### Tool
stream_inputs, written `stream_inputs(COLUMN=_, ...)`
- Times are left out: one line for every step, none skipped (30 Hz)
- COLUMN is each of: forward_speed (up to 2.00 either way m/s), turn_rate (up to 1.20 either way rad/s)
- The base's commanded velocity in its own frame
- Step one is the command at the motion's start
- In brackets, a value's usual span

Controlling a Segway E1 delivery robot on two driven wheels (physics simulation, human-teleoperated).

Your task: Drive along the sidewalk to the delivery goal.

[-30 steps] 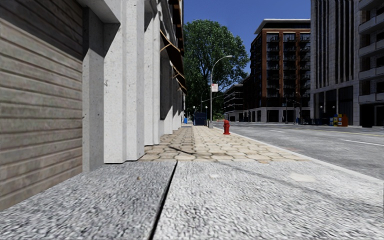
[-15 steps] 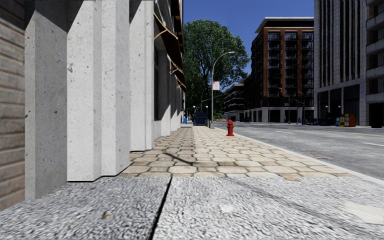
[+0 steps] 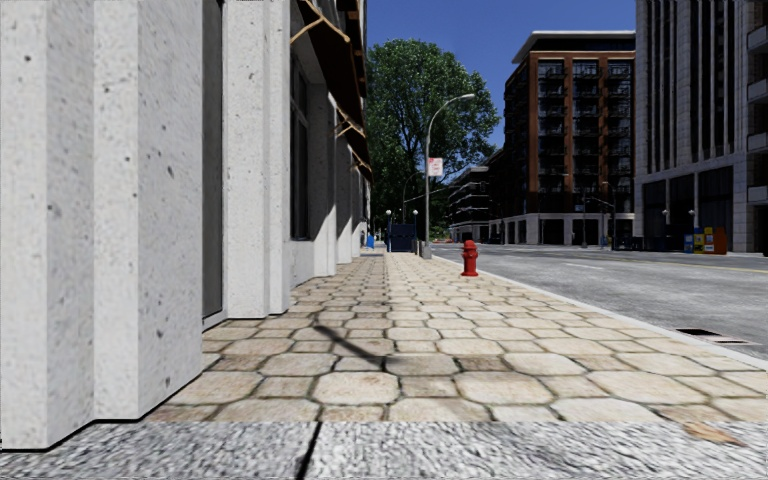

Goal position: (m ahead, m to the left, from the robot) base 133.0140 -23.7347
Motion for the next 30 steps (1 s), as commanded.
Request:
stream_inputs(forward_speed=2.0, turn_rate=0.0)
stream_inputs(forward_speed=2.0, turn_rate=0.0)
stream_inputs(forward_speed=2.0, turn_rate=0.0)
stream_inputs(forward_speed=2.0, turn_rate=0.0)
stream_inputs(forward_speed=2.0, turn_rate=0.0)
stream_inputs(forward_speed=2.0, turn_rate=0.0)
stream_inputs(forward_speed=2.0, turn_rate=0.0)
stream_inputs(forward_speed=2.0, turn_rate=0.0)
stream_inputs(forward_speed=2.0, turn_rate=0.0)
stream_inputs(forward_speed=2.0, turn_rate=0.0)
stream_inputs(forward_speed=2.0, turn_rate=0.0)
stream_inputs(forward_speed=2.0, turn_rate=0.0)
stream_inputs(forward_speed=2.0, turn_rate=0.0)
stream_inputs(forward_speed=2.0, turn_rate=0.0)
stream_inputs(forward_speed=2.0, turn_rate=0.0)
stream_inputs(forward_speed=2.0, turn_rate=0.0)
stream_inputs(forward_speed=2.0, turn_rate=0.0)
stream_inputs(forward_speed=2.0, turn_rate=0.0)
stream_inputs(forward_speed=2.0, turn_rate=0.0)
stream_inputs(forward_speed=2.0, turn_rate=0.0)
stream_inputs(forward_speed=2.0, turn_rate=0.0)
stream_inputs(forward_speed=2.0, turn_rate=0.0)
stream_inputs(forward_speed=2.0, turn_rate=0.0)
stream_inputs(forward_speed=2.0, turn_rate=0.0)
stream_inputs(forward_speed=2.0, turn_rate=0.0)
stream_inputs(forward_speed=2.0, turn_rate=0.0)
stream_inputs(forward_speed=2.0, turn_rate=0.0)
stream_inputs(forward_speed=2.0, turn_rate=0.0)
stream_inputs(forward_speed=2.0, turn_rate=0.0)
stream_inputs(forward_speed=2.0, turn_rate=0.0)
